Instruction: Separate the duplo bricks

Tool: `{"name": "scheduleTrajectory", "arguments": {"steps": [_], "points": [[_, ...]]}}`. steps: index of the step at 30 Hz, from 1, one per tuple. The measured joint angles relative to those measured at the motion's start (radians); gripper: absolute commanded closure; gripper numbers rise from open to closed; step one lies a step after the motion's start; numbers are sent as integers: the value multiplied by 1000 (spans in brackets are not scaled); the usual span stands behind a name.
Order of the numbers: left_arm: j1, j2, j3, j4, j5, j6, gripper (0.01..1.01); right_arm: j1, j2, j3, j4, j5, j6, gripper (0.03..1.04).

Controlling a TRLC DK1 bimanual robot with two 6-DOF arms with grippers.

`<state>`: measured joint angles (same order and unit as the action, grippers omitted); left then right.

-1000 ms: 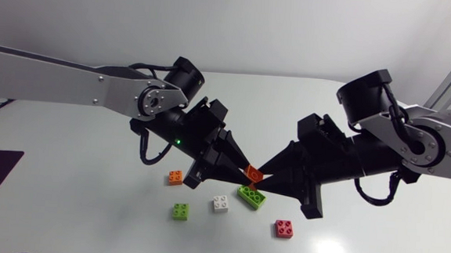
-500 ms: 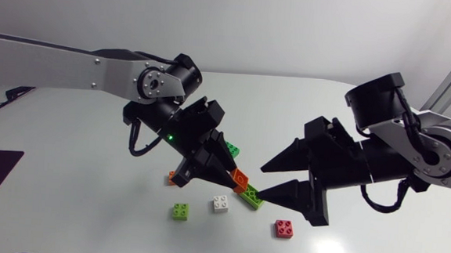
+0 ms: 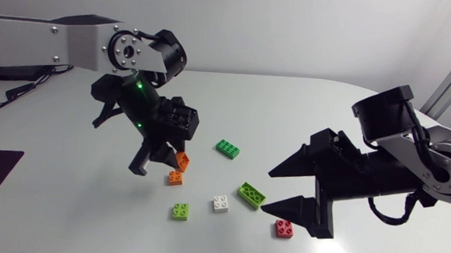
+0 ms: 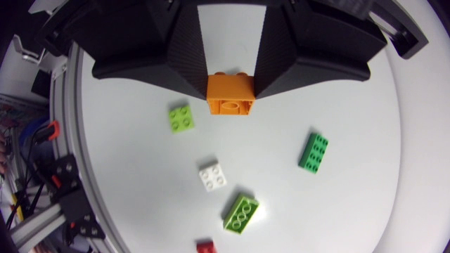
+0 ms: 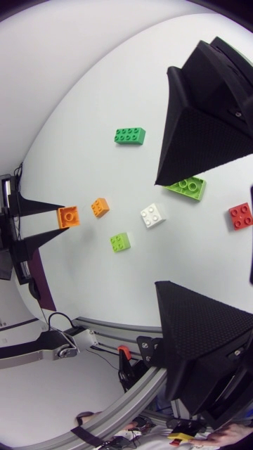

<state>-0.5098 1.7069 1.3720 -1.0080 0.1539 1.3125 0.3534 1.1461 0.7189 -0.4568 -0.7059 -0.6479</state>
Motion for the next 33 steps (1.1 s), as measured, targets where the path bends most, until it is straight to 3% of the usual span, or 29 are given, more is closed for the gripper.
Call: {"name": "scheduleTrajectory", "arguments": {"steps": [6, 11, 23, 33], "points": [[-3, -5, -17, -2, -378, 69, 916, 0, -45, -28, 0, 8, 0, 75], [12, 27, -60, -1, -565, 88, 921, 0, -75, -61, 0, 13, 0, 75], [-101, 121, -194, 42, -727, 78, 930, 0, -151, -76, -16, 18, 0, 75], [-121, 219, -226, 92, -806, -12, 936, -8, -186, -91, -58, 18, -5, 75]]}}
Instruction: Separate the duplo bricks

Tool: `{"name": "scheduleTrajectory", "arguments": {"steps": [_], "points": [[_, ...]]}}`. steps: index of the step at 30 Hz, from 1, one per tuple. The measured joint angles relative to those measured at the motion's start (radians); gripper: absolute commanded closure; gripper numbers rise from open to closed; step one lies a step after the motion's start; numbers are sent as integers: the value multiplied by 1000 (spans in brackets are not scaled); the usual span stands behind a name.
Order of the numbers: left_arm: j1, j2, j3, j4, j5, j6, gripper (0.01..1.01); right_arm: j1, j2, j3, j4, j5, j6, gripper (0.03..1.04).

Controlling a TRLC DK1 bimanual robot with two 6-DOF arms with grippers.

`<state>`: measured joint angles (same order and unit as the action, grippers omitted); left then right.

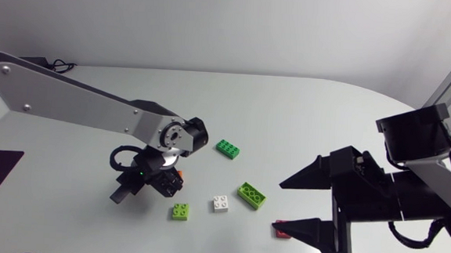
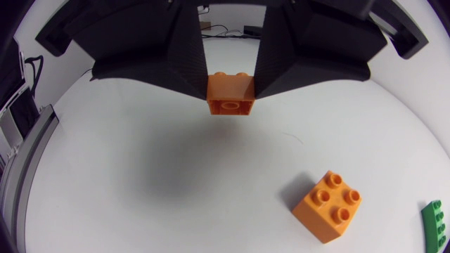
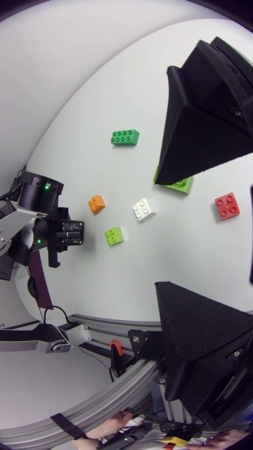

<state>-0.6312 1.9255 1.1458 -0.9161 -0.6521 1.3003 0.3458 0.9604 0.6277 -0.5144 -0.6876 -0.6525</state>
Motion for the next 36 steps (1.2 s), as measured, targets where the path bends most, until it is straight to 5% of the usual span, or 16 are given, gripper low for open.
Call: {"name": "scheduleTrajectory", "arguments": {"steps": [8, 16, 27, 36], "points": [[-34, 61, -2, 14, -11, -70, 898, -2, -27, 0, -17, 7, -16, 75], [-54, 65, 6, -1, 3, -107, 670, -19, -42, -5, -45, 8, -30, 75], [-95, 78, 40, -41, 119, -156, 54, -19, -50, -8, -60, 8, -44, 75], [-83, 77, 77, -74, 158, -172, 44, -19, -68, -11, -67, 12, -44, 75]]}}
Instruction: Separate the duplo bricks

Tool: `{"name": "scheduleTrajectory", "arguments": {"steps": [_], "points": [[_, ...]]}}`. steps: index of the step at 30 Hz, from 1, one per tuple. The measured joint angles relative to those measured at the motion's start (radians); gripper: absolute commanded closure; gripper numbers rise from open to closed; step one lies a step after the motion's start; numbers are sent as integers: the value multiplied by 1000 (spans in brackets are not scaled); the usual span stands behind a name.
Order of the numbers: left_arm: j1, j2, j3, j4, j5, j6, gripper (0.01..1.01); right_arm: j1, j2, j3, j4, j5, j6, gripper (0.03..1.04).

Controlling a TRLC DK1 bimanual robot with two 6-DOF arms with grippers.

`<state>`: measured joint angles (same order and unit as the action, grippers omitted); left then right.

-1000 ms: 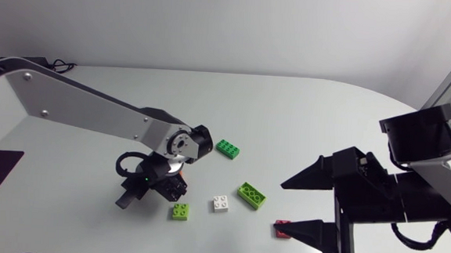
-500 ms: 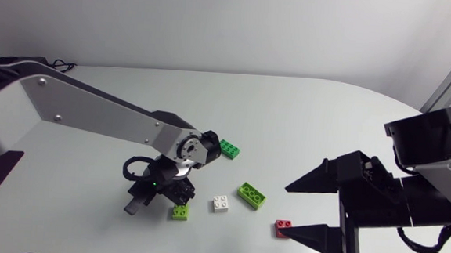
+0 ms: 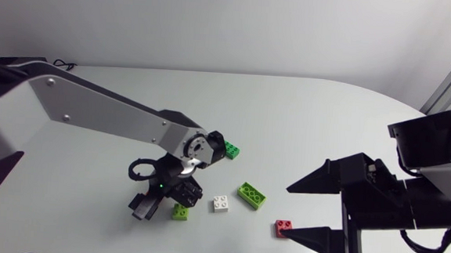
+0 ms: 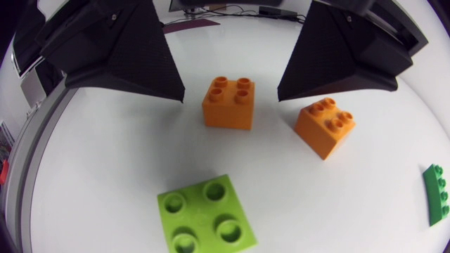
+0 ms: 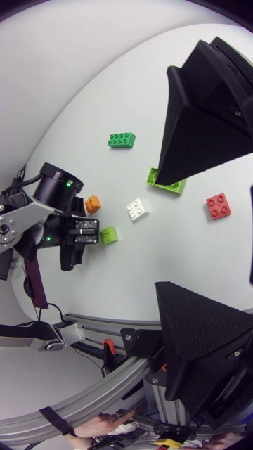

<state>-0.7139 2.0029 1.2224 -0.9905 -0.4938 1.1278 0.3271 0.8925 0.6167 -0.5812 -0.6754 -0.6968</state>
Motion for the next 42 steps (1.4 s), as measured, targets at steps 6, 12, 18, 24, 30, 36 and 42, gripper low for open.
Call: {"name": "scheduleTrajectory", "arguments": {"steps": [6, 12, 18, 24, 30, 36, 42], "points": [[114, -127, 106, -67, 147, 8, 44, 0, -6, 0, -12, 2, 0, 75], [246, -255, 192, -126, 419, 12, 121, 14, -6, 0, -11, 12, 8, 75], [317, -376, 122, -192, 612, 12, 423, 15, -5, 0, -8, 21, 14, 75], [356, -427, -40, -181, 737, 15, 662, 49, 3, 0, 18, 40, 51, 75], [383, -392, -193, -68, 773, 42, 672, 54, 3, -1, 27, 49, 61, 75], [406, -274, -217, 10, 775, 58, 672, 54, 3, -19, 29, 55, 72, 75], [409, -201, -214, 39, 775, 61, 672, 54, 3, -19, 31, 56, 73, 75]]}}
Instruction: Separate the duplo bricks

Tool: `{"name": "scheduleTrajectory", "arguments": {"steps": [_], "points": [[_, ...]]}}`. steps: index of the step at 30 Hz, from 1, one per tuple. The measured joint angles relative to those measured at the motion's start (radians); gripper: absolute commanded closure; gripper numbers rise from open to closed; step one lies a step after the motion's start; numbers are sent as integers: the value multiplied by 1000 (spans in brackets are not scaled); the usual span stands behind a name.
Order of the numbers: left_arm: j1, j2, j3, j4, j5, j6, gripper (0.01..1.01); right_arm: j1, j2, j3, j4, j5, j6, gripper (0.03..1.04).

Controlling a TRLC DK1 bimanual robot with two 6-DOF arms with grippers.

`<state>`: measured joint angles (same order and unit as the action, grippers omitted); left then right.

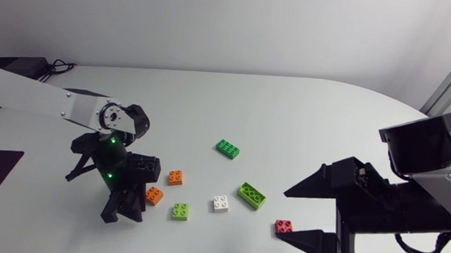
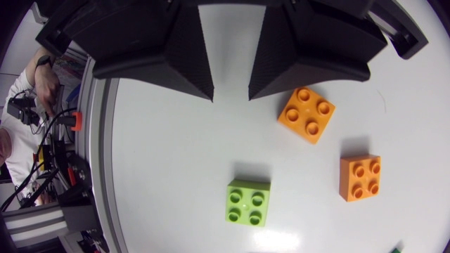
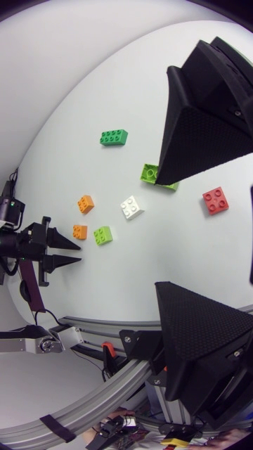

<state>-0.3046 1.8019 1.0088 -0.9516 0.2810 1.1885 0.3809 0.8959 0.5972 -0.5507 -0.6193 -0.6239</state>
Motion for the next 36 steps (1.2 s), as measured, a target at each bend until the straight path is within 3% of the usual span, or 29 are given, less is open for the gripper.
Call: {"name": "scheduleTrajectory", "arguments": {"steps": [22, 25, 27, 32, 36], "points": [[-1, 167, 224, 26, -30, 0, 649, 0, 40, 0, 11, 10, 3, 75], [23, 148, 223, 9, -31, 0, 410, -1, 36, 0, 5, 11, 3, 75], [42, 101, 206, 18, -31, 0, 64, -1, 27, 1, 3, 18, 3, 75], [63, -91, 117, 86, -30, -23, 33, -3, 4, 19, 13, 60, 21, 75], [63, -207, 38, 152, -22, -61, 39, -3, 14, 16, 104, 154, 43, 75]]}}
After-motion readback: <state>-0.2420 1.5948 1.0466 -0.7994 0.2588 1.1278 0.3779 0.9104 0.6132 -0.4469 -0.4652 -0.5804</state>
